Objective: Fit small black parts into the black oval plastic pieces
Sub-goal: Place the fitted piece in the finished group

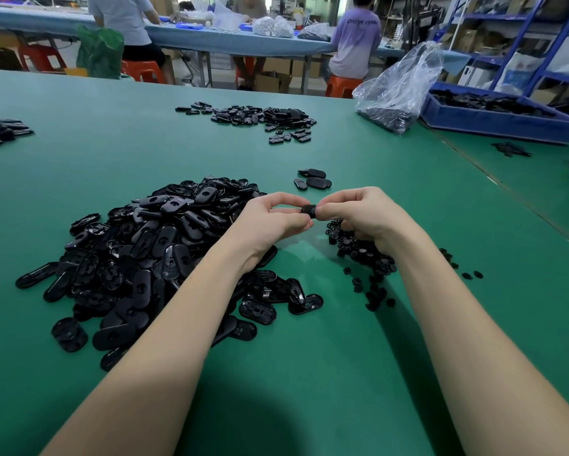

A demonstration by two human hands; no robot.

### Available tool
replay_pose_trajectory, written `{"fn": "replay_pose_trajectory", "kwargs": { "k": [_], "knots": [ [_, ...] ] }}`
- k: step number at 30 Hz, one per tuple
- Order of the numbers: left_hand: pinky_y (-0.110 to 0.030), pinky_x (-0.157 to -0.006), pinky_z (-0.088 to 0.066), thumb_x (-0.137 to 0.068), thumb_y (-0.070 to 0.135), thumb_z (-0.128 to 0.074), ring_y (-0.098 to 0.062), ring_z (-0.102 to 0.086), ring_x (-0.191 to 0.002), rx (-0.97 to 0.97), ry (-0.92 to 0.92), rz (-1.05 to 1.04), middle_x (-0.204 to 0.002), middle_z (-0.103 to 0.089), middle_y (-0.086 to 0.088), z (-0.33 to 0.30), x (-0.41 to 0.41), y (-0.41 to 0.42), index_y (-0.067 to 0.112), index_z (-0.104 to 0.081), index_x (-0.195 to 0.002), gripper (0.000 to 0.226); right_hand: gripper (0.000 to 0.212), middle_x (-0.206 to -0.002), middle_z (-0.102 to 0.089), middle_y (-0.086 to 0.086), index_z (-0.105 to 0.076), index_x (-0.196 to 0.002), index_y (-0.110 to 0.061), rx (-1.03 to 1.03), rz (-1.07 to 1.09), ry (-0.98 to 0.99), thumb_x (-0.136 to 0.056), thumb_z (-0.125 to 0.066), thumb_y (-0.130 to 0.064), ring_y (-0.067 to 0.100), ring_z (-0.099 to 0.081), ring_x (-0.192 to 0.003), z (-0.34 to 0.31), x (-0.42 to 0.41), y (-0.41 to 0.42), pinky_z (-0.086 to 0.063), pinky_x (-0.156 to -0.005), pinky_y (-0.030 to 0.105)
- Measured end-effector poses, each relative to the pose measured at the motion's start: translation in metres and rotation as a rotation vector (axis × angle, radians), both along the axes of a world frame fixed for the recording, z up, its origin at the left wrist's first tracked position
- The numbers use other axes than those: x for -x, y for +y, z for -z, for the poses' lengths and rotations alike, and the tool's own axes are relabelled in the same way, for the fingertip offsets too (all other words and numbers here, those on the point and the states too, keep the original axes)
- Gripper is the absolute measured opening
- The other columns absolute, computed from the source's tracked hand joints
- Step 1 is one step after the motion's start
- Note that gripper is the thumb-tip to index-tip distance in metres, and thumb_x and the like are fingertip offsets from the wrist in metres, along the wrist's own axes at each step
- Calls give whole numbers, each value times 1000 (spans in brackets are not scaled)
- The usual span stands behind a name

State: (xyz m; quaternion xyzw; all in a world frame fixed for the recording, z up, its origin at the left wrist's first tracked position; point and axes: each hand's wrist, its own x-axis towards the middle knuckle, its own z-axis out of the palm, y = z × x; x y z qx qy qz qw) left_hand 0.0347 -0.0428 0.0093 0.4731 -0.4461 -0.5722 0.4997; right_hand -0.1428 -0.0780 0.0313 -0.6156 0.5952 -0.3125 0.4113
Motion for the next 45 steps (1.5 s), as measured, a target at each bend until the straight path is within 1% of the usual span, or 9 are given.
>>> {"fn": "replay_pose_trajectory", "kwargs": {
  "k": [6, 9, 13, 18, 22, 28, 36, 42, 45],
  "knots": [
    [-28, -92, -58, -84, -9, -71, -24, -72, -91, 24, -58, -9, -104, -74, -23, -2, -2, 1, 5, -68, -101, 23, 6, -63, -70, -17, -80, -74, -32, -50, 26, -34, -74, -86, -30, -2, -45, -39, 0, -3, 0, -30, -37, 13],
    [-25, -87, -59, -85, -11, -69, -25, -73, -89, 17, -32, -11, -100, -75, -21, -3, -2, 0, 3, -68, -101, 21, 17, -63, -70, -15, -77, -83, -27, -56, 42, -15, -73, -88, -33, 0, -45, -40, -2, -1, -1, -27, -37, 15],
    [-22, -78, -59, -86, -7, -67, -21, -74, -84, -12, 9, 45, -86, -76, -14, -7, -6, -2, 5, -70, -98, 17, 30, -76, -76, -13, -79, -93, -26, -141, -12, -64, -69, -92, -40, 0, -46, -45, -7, 8, 1, -28, -41, 16],
    [-21, -73, -58, -87, -1, -65, -16, -70, -76, -28, -75, 37, -81, -75, -12, -7, -3, -4, 9, -68, -96, 14, 23, -68, -66, -14, -76, -76, -28, -154, -85, -94, -64, -93, -38, 2, -43, -45, -6, 9, 0, -27, -38, 15],
    [-22, -74, -58, -86, 2, -69, -14, -64, -69, 9, -146, -33, -74, -72, -8, -4, 1, -7, 9, -66, -94, 11, 27, -69, -59, -9, -75, -70, -33, -75, -78, -27, -57, -94, -47, 7, -42, -51, -4, 4, 0, -28, -45, 21],
    [-24, -78, -59, -89, 1, -68, -16, -65, -70, 40, -192, -56, -77, -73, -10, -2, 0, -6, 9, -66, -91, 9, 20, -77, -67, -4, -78, -85, -23, -36, -85, 30, -73, -88, -35, 6, -49, -52, -4, 2, -1, -34, -51, 22],
    [-32, -86, -59, -86, 0, -72, -18, -68, -74, 54, -180, -106, -81, -75, -9, 2, 1, -8, 11, -66, -89, 13, 14, -54, -56, -15, -74, -73, -21, 74, -62, 58, -78, -85, -29, 3, -45, -45, -2, -6, 0, -35, -42, 12],
    [-19, -71, -57, -89, -3, -69, -14, -64, -67, 38, -116, -98, -74, -71, -6, 1, 2, -9, 10, -66, -86, 13, 13, -47, -51, -18, -71, -72, -20, 93, -28, 71, -78, -82, -26, 0, -40, -41, 1, -11, -1, -33, -41, 13],
    [-19, -70, -55, -89, -1, -69, -15, -62, -67, 30, -133, -111, -75, -70, -7, 3, 4, -10, 10, -66, -89, 11, 16, -46, -52, -19, -71, -71, -21, 119, -9, 83, -76, -83, -29, -1, -41, -40, 2, -11, -3, -32, -39, 10]
  ]
}}
